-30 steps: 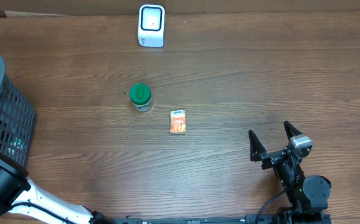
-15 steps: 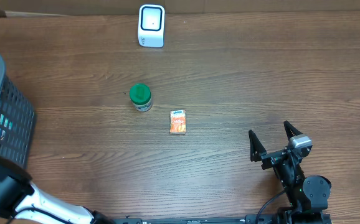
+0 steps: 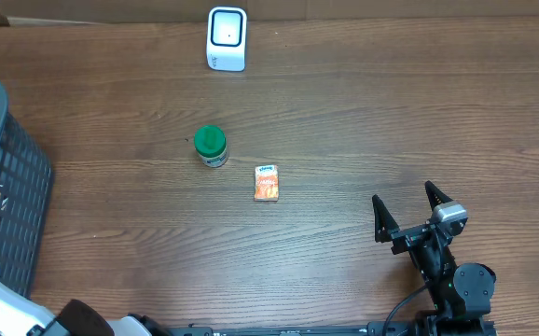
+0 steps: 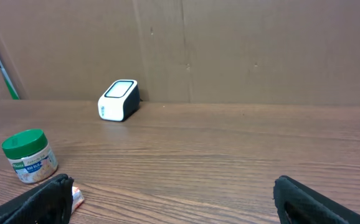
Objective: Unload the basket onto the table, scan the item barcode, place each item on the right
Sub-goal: 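Reach the left gripper into the basket and grasp the light-blue packet, then place the light-blue packet on the table beside the jar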
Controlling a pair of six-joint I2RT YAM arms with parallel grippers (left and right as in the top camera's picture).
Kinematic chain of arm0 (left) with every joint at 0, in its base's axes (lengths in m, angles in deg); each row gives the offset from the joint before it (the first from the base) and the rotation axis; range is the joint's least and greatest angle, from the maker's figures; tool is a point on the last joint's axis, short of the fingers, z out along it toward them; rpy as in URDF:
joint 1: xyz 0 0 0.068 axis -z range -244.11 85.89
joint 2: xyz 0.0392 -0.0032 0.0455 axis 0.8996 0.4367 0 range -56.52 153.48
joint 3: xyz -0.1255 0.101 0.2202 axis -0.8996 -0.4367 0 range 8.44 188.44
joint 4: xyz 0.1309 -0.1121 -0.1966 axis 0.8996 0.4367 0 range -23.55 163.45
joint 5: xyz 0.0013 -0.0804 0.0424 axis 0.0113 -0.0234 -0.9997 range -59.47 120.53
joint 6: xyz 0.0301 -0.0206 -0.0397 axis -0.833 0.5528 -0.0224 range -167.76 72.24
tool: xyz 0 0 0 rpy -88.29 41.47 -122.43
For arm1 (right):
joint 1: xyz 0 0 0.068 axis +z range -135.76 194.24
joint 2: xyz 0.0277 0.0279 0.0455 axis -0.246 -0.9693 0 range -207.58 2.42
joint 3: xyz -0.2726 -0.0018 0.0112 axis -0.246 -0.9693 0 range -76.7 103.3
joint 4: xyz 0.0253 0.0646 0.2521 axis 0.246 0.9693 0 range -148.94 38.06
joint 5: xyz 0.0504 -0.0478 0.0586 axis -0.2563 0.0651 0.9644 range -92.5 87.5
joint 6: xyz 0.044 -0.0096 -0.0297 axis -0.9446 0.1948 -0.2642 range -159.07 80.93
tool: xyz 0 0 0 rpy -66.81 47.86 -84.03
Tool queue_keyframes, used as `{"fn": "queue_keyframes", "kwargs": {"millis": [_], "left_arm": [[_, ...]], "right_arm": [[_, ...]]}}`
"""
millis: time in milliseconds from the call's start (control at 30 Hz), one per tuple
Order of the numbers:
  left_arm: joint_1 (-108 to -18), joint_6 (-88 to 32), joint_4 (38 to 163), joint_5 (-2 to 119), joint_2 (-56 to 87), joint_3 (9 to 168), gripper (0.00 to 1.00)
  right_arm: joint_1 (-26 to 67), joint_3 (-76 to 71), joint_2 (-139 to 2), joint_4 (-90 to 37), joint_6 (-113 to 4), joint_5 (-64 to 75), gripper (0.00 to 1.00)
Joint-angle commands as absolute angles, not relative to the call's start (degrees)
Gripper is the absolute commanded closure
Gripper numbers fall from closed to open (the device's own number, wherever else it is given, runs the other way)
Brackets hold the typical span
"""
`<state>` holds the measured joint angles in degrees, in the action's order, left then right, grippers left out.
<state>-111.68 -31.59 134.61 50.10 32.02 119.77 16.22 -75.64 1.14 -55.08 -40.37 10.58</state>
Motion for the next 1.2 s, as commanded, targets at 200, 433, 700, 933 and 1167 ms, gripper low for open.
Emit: {"fn": "queue_keyframes", "kwargs": {"millis": [200,433,700,933,1167], "left_arm": [[-98.0,-36.0,141.3,58.6,30.3,119.8,0.96],[-77.4,-35.2,137.8,46.6,30.4,112.7,0.96],[-70.5,-33.3,131.1,43.0,30.4,98.4,0.96],[-70.5,-32.9,122.6,40.4,30.4,86.3,0.96],[-70.3,-33.5,112.4,43.9,30.4,74.3,0.96]], "right_arm": [[16.6,-76.2,1.5,-55.5,-40.4,10.2,0.0],[16.6,-76.2,1.5,-55.5,-40.4,10.2,0.0],[16.6,-76.2,1.5,-55.5,-40.4,10.2,0.0],[16.6,-76.2,1.5,-55.5,-40.4,10.2,0.0],[16.6,-76.2,1.5,-55.5,-40.4,10.2,0.0]]}}
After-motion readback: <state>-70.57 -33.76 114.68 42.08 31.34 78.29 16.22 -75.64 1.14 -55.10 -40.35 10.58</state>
